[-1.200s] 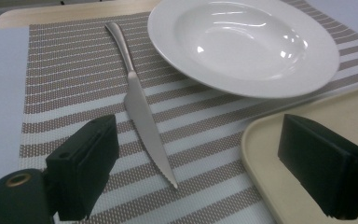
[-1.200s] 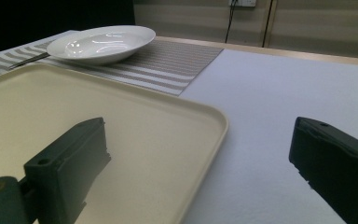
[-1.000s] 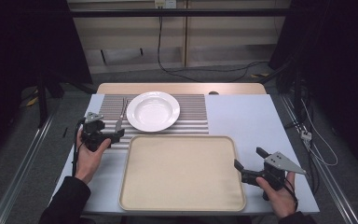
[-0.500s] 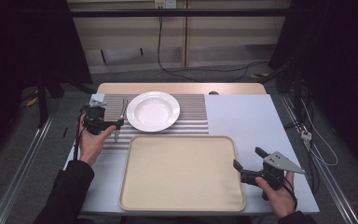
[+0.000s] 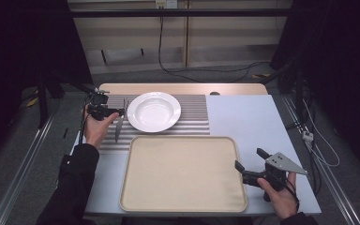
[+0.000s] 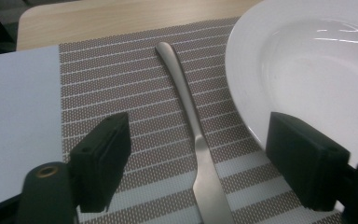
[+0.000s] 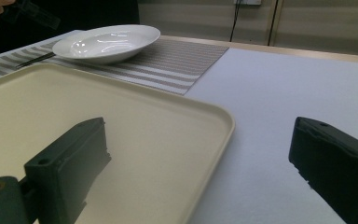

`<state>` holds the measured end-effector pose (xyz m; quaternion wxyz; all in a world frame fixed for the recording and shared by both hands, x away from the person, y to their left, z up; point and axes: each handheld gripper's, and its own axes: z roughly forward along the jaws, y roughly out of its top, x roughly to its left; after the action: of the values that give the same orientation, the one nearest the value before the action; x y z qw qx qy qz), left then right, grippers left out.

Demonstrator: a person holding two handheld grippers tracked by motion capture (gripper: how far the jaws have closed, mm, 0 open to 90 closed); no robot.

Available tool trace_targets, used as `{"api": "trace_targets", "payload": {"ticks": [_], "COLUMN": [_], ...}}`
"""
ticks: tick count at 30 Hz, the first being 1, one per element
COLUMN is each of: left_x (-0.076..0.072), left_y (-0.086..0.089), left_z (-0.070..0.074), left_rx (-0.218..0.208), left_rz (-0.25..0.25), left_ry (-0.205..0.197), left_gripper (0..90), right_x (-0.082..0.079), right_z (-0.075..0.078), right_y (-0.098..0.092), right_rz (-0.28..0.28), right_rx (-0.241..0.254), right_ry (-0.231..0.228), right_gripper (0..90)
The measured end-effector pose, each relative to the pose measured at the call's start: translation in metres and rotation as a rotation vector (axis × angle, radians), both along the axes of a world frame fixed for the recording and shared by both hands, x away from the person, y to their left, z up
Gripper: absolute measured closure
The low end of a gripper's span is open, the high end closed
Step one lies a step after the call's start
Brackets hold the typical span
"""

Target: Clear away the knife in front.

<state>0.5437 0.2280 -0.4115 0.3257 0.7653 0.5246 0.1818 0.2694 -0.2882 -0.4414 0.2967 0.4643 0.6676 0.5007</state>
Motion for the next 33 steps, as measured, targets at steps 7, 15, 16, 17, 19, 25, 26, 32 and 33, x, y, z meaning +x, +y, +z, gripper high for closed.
{"api": "trace_targets", "payload": {"ticks": [7,15,16,17,19,25,26,32,33], "left_x": [0.015,0.035,0.036,0.038,0.041,0.046,0.047,0.05,0.051], "left_y": [-0.009,-0.011,-0.01,-0.009,-0.009,-0.017,-0.017,-0.025,-0.027], "left_z": [-0.008,-0.02,-0.021,-0.023,-0.025,-0.031,-0.032,-0.033,-0.033], "left_rx": [0.018,0.029,0.037,0.033,0.029,0.015,0.022,0.087,0.094], "left_rz": [-0.003,0.038,0.041,0.042,0.047,0.041,0.033,0.051,0.055], "left_ry": [0.025,0.08,0.088,0.09,0.103,0.124,0.137,0.146,0.155], "left_gripper": [32.7,43.5,44.4,45.6,48.6,54.5,56.5,66.4,66.8], "right_x": [-0.001,0.0,0.0,0.0,0.001,0.002,0.002,0.002,0.002], "right_z": [0.0,-0.001,-0.001,-0.001,-0.001,-0.002,-0.002,-0.002,-0.002], "right_y": [0.0,0.0,0.0,0.0,0.0,0.0,0.0,0.001,0.001], "right_rz": [-0.002,-0.002,-0.001,-0.001,-0.001,0.004,0.004,0.006,0.007], "right_rx": [-0.002,-0.005,-0.003,-0.003,-0.004,-0.001,0.001,0.0,0.002], "right_ry": [0.002,0.005,0.006,0.005,0.005,0.008,0.01,0.015,0.017], "right_gripper": [4.3,4.3,4.3,4.3,4.3,4.3,4.3,4.3,4.3]}}
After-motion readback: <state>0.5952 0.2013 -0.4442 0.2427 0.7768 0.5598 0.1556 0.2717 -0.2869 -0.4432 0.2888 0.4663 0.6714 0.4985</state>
